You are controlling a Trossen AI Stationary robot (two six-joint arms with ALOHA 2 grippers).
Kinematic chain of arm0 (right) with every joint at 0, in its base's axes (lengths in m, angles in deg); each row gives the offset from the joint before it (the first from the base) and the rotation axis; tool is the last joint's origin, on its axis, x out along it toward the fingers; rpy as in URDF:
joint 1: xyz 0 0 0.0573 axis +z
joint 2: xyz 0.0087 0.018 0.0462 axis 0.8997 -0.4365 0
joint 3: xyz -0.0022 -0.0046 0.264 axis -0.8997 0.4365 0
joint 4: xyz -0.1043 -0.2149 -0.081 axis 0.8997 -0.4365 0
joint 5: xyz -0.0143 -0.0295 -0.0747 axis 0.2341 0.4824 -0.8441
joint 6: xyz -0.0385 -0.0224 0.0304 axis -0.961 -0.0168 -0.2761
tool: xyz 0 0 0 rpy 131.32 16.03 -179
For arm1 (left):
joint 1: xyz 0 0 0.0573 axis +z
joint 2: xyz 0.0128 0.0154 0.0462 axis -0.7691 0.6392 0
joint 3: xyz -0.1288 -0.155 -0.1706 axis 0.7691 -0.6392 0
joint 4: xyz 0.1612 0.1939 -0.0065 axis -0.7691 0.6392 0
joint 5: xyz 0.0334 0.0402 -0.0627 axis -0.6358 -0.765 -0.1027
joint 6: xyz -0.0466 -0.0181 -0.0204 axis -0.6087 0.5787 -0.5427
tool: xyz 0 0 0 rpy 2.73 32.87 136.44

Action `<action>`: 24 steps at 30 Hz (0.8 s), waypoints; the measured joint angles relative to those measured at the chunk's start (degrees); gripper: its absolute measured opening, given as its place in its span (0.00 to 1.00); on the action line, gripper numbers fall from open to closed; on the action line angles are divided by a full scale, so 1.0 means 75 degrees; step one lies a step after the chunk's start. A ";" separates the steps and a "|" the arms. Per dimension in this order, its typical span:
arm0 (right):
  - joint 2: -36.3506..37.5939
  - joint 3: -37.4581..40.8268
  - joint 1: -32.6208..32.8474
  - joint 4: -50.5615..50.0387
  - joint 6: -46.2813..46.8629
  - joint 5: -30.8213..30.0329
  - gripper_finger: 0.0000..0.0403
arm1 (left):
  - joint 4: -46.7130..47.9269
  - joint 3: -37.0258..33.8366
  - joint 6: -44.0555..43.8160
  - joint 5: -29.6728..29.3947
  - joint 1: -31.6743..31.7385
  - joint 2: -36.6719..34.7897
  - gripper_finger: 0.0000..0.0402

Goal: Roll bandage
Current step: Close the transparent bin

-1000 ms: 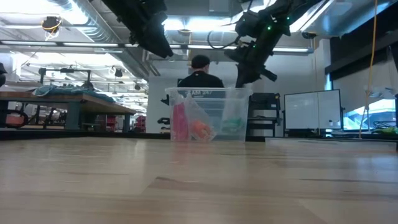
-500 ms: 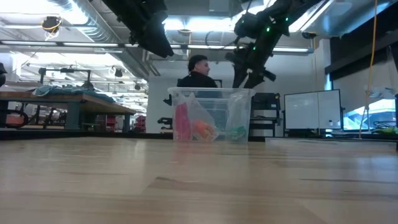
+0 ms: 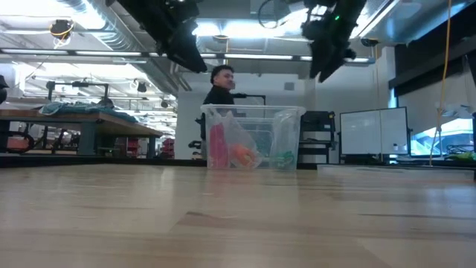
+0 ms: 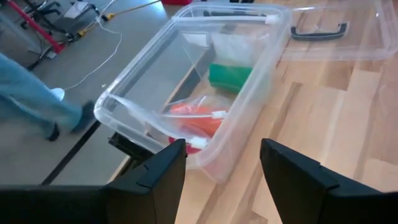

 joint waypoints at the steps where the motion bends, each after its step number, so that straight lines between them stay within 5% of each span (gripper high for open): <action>1: 0.0099 0.0000 0.0204 -0.0241 -0.0008 -0.0201 0.54 | -0.0115 -0.0093 0.0031 0.0000 -0.0015 0.0006 0.49; 6: 0.0570 0.0390 0.1348 -0.0899 0.0189 -0.1125 0.54 | -0.0350 -0.0465 0.0040 -0.0002 -0.0226 0.0006 0.49; 12: 0.1320 0.2236 0.2337 -0.0545 0.1357 -0.1898 0.54 | -0.0606 -0.0890 0.0072 0.0004 -0.0685 0.0006 0.49; 24: 0.1779 0.5787 0.1354 0.1739 0.3049 -0.1731 0.54 | -0.0880 -0.1426 -0.0386 0.0001 -0.1219 -0.0002 0.49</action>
